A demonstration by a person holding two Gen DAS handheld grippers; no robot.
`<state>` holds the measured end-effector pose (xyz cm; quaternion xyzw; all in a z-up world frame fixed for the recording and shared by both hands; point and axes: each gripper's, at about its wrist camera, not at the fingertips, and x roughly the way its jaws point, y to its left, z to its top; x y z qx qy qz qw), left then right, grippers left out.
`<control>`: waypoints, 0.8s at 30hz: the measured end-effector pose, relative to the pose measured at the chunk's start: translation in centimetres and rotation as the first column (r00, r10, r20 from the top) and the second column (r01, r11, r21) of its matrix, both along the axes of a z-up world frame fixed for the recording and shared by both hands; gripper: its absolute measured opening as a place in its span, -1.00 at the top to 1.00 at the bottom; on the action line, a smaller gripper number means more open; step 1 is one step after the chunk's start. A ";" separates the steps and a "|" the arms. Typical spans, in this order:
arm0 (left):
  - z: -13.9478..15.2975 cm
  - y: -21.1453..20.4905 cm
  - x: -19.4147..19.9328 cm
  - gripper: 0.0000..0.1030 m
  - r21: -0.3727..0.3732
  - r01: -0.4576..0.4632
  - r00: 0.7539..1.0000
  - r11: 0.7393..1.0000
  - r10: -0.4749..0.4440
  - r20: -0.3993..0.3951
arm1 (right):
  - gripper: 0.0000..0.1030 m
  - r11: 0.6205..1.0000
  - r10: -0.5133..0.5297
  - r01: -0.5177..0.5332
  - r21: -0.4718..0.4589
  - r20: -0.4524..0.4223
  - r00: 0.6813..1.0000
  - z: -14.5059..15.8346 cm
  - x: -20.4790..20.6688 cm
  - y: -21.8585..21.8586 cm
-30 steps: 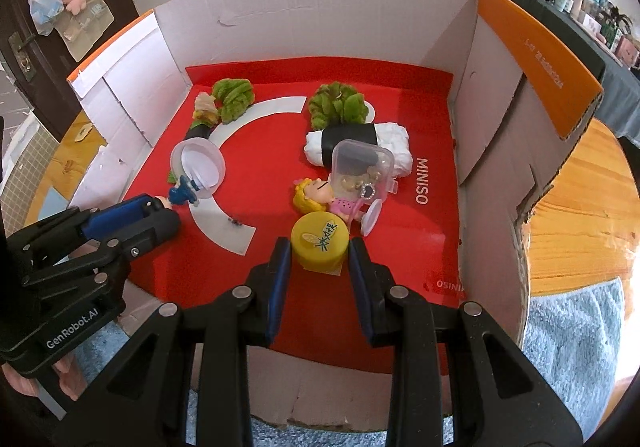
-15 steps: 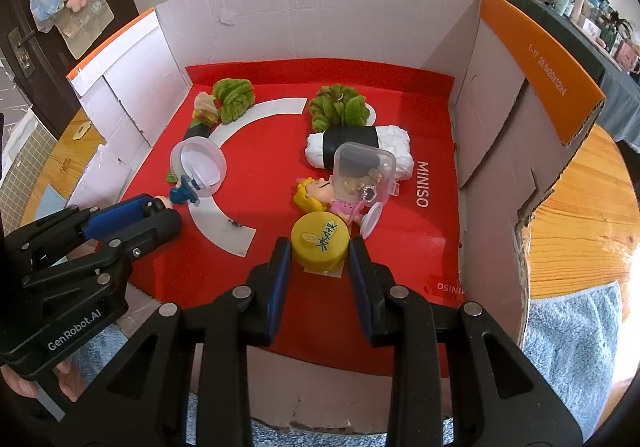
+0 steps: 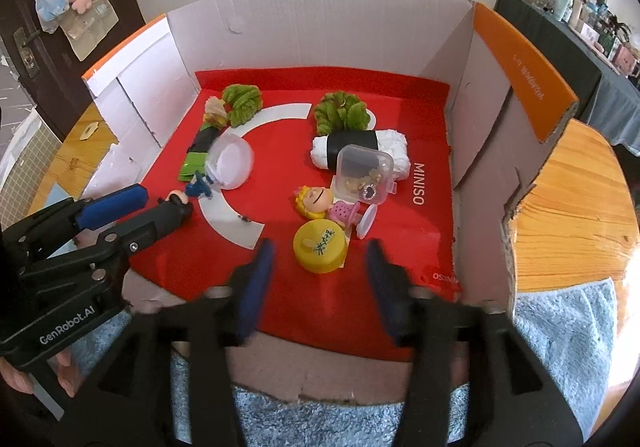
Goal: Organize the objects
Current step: 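Open the left tool releasing the figurine while the right tool releases the yellow lid, then withdraw both tools out of the box back over the towel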
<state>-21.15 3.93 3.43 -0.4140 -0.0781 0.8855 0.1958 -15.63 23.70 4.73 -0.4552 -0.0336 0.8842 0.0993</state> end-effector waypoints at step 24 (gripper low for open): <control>1.4 -2.6 5.1 -0.48 -0.020 -0.067 0.995 0.998 0.066 -0.069 | -0.44 1.000 0.013 -0.011 0.028 -0.081 0.997 2.1 5.8 -2.4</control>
